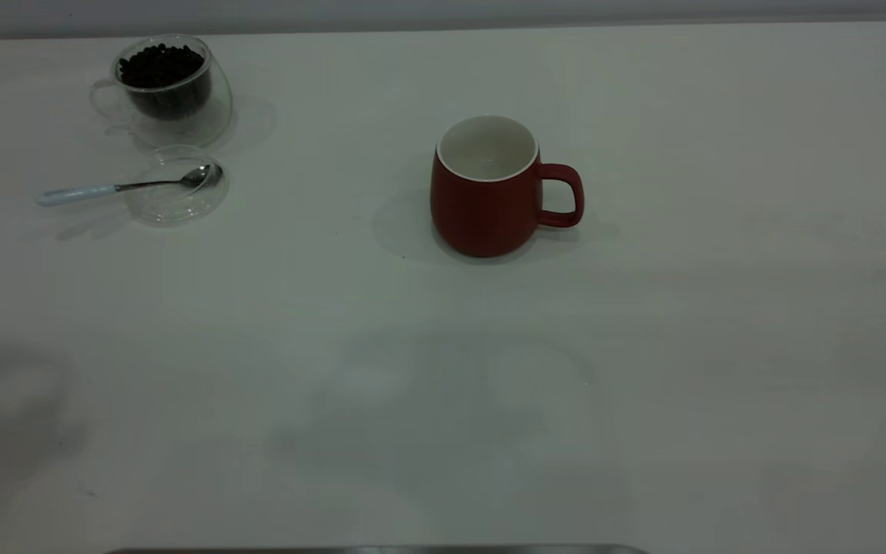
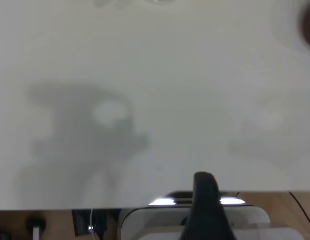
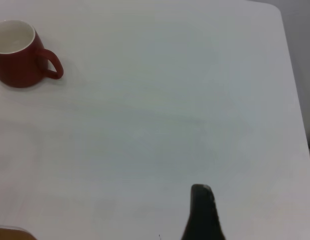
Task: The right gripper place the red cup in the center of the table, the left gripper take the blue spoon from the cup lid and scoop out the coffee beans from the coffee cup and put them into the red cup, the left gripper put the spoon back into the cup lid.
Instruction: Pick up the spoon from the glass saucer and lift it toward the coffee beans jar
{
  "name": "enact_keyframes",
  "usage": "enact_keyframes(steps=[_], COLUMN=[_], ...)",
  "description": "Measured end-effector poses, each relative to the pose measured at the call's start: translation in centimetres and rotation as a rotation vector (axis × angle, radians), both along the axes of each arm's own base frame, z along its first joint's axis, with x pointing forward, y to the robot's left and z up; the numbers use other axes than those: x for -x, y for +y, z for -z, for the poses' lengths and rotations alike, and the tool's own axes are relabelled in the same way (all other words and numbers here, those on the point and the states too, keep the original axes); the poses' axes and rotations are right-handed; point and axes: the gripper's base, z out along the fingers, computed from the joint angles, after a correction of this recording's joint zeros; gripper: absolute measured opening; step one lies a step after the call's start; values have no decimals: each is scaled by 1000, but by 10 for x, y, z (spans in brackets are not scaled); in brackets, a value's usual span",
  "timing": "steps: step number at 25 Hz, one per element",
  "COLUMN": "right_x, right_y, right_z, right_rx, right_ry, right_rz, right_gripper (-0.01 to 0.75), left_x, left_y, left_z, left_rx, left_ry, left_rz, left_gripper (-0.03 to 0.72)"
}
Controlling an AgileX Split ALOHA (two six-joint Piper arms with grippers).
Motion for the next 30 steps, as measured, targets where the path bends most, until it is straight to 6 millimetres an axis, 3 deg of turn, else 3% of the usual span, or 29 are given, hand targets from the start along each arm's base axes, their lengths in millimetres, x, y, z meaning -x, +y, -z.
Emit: enact_keyframes(steps=[5,9,14,17,24,30], right_x=[0,0,0,0,0,0], right_y=[0,0,0,0,0,0], right_z=[0,0,0,0,0,0], right_rx=[0,0,0,0,0,0], right_ry=[0,0,0,0,0,0], right_rz=[0,0,0,0,0,0], right_gripper=[591,591,591,591,591,591], left_x=[-60,-89,-101,-105,-116,-122], left_y=[38,72,119,137,148,153], left_z=[14,30,60,84,128,180], left_rx=[90,273,464,549,593,620], left_ry=[67,27,-44,-51,-50,17], left_rz=[-68,-64,-106,-97,-65,-71], left_gripper=[595,595,595,595,595,595])
